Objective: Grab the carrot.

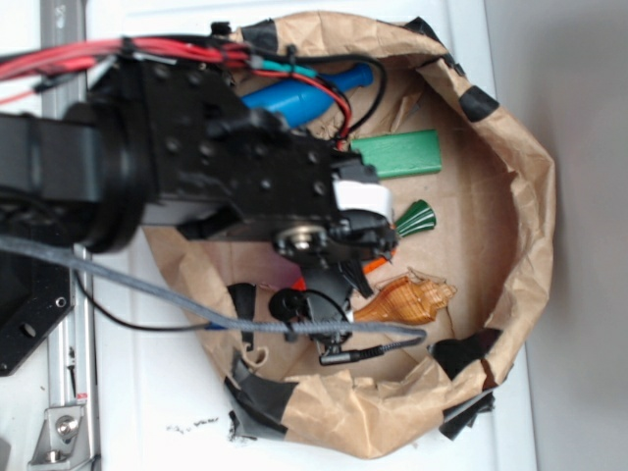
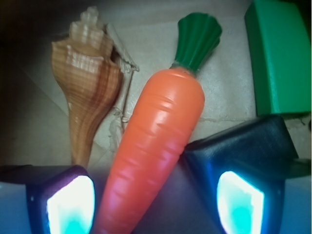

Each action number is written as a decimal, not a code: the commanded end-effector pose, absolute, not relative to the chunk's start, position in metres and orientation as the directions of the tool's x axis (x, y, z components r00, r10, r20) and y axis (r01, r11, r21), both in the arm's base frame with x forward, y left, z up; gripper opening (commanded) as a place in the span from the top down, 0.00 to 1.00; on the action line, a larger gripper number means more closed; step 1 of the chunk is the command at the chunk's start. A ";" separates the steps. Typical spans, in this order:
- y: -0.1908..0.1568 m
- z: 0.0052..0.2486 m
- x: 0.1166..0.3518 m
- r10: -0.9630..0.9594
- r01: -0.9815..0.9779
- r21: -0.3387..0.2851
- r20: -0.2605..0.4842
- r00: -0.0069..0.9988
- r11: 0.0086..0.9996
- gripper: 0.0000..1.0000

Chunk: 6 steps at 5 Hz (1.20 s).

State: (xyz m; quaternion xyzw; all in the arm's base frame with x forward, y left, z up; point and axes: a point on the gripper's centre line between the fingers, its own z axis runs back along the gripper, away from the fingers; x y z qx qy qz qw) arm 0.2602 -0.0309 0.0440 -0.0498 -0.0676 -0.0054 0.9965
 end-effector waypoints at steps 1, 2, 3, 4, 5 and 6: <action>-0.033 0.033 0.277 -0.140 0.155 -0.108 0.136 0.981 0.982 0.00; -0.030 0.030 0.286 -0.189 0.204 -0.106 0.136 0.973 0.973 0.00; -0.028 0.027 0.289 -0.202 0.216 -0.115 0.124 0.972 0.970 0.00; -0.033 0.022 0.281 -0.230 0.242 -0.120 0.104 0.968 0.963 0.00; -0.046 0.014 0.258 -0.249 0.254 -0.151 0.052 0.967 0.955 0.00; -0.056 0.011 0.238 -0.282 0.284 -0.139 0.035 0.959 0.949 0.00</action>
